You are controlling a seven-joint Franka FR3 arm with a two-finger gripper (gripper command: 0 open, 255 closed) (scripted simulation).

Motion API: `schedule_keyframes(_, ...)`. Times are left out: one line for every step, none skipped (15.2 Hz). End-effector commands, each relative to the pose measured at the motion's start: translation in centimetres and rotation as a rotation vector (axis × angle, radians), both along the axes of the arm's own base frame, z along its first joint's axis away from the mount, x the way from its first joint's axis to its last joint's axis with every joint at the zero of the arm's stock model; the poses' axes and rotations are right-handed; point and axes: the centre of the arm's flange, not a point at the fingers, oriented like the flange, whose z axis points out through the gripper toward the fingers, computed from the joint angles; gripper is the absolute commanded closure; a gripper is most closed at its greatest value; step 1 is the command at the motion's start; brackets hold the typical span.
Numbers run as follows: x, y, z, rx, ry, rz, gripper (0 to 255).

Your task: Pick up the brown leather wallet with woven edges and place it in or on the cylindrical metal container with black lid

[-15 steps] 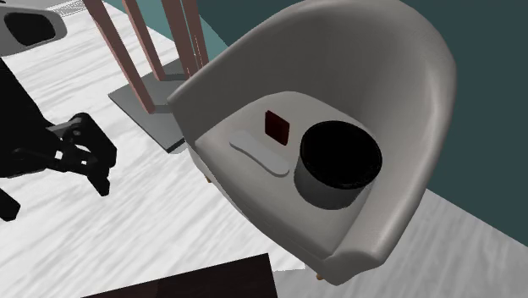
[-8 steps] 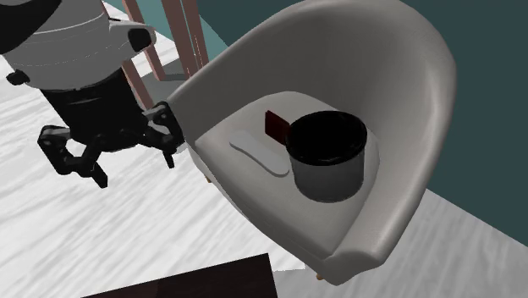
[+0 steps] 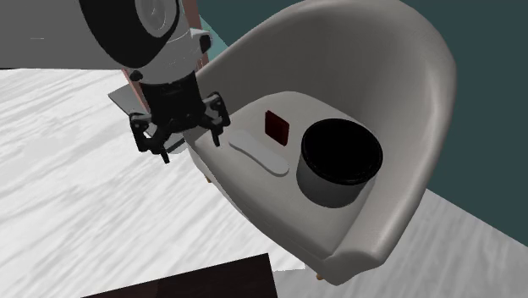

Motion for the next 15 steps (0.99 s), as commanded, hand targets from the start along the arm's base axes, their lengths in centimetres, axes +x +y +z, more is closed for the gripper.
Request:
schedule_keyframes(1.6, -1.6, -1.1, -0.005, -0.01, 0.011, 0)
schedule_keyframes(2.4, -2.4, -1.6, -0.006, -0.014, 0.016, 0)
schedule_keyframes(3.2, -3.2, -2.1, -0.008, -0.019, 0.021, 0)
schedule_keyframes(4.0, -4.0, -2.7, -0.01, -0.023, 0.026, 0)
schedule_keyframes(4.7, -4.8, -3.2, -0.012, -0.028, 0.031, 0)
schedule_keyframes(5.6, -5.7, -3.7, -0.013, -0.032, 0.036, 0)
schedule_keyframes(6.4, -6.5, -4.2, -0.015, -0.036, 0.041, 0)
schedule_keyframes(7.2, -7.3, -4.7, -0.017, -0.041, 0.046, 0)
schedule_keyframes(8.0, -8.1, -5.2, -0.019, -0.045, 0.052, 0)
schedule_keyframes(8.8, -8.9, -5.7, -0.02, -0.05, 0.057, 0)
schedule_keyframes(9.7, -9.7, -6.2, -0.022, -0.054, 0.062, 0)
schedule_keyframes(10.5, -10.5, -6.7, -0.024, -0.058, 0.067, 0)
schedule_keyframes(11.3, -11.3, -7.2, -0.026, -0.063, 0.072, 0)
schedule_keyframes(12.2, -12.0, -7.6, -0.027, -0.067, 0.077, 0)
schedule_keyframes(13.0, -12.8, -8.1, -0.029, -0.072, 0.082, 0)
